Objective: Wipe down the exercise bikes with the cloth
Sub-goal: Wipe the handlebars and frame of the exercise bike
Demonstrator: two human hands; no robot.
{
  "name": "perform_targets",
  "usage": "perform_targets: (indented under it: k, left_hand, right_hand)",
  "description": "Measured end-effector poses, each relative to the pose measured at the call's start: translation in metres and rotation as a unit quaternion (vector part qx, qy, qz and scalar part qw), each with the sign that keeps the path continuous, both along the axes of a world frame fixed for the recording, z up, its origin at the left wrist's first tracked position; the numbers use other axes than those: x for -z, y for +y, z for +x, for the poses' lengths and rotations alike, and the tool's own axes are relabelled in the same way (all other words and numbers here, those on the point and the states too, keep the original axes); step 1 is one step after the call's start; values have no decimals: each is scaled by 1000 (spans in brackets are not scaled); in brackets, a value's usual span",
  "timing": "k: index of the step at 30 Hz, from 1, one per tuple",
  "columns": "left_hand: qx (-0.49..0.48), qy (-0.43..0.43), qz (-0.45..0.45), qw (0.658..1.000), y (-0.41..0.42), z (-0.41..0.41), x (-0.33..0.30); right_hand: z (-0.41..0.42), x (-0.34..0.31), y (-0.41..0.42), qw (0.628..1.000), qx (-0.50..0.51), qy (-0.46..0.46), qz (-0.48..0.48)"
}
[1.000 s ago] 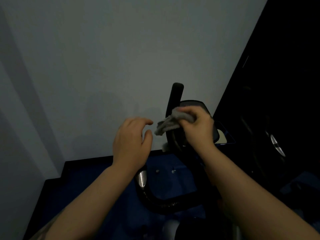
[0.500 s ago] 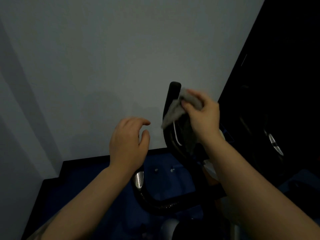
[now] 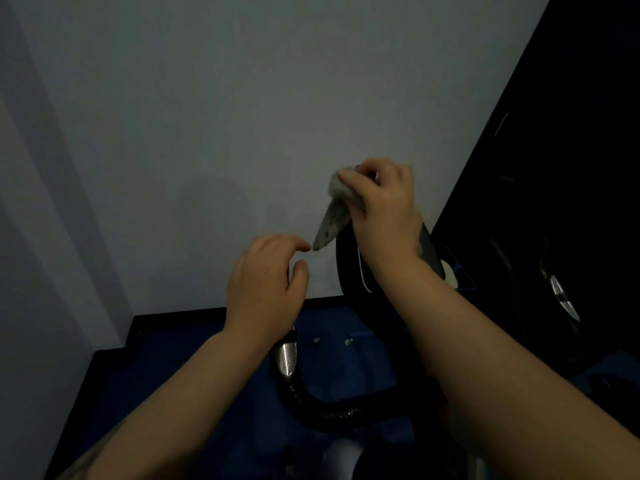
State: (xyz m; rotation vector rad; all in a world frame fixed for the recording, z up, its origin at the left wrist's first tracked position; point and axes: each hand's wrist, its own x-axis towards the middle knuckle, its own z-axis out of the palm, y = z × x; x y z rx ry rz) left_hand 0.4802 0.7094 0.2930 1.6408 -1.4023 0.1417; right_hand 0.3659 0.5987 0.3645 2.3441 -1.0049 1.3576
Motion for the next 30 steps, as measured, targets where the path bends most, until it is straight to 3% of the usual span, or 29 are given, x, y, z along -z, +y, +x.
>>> perform_targets:
  k: [5, 7, 10, 15, 17, 21, 22, 27, 30]
  left_hand:
    - [14, -9, 5, 1000, 0, 3, 0]
    - [16, -6, 8, 1000, 0, 3, 0]
    - [11, -9, 5, 1000, -1, 1, 1]
    - [3, -6, 18, 1000, 0, 1, 1]
    - [7, -9, 22, 1000, 0, 2, 1]
    - [8, 15, 14, 1000, 0, -1, 1]
    - [6, 23, 13, 1000, -1, -2, 1]
    - [19, 56, 27, 998, 0, -8, -1]
    - [35, 118, 22, 992, 6, -18, -6]
  right_hand:
    - [-9, 47, 13, 989, -24, 122, 79]
    - [-19, 40, 16, 984, -57, 116, 122]
    - [-17, 13, 1, 993, -61, 49, 90]
    - [-15, 46, 10, 982, -97, 99, 132]
    - [-37, 50, 20, 963, -144, 102, 205]
    - [-75, 18, 16, 876, -237, 206, 367]
    - [-73, 13, 11, 872, -243, 199, 375]
    - [-52, 48, 16, 927, -194, 59, 316]
    - [-91, 65, 37, 928, -205, 118, 288]
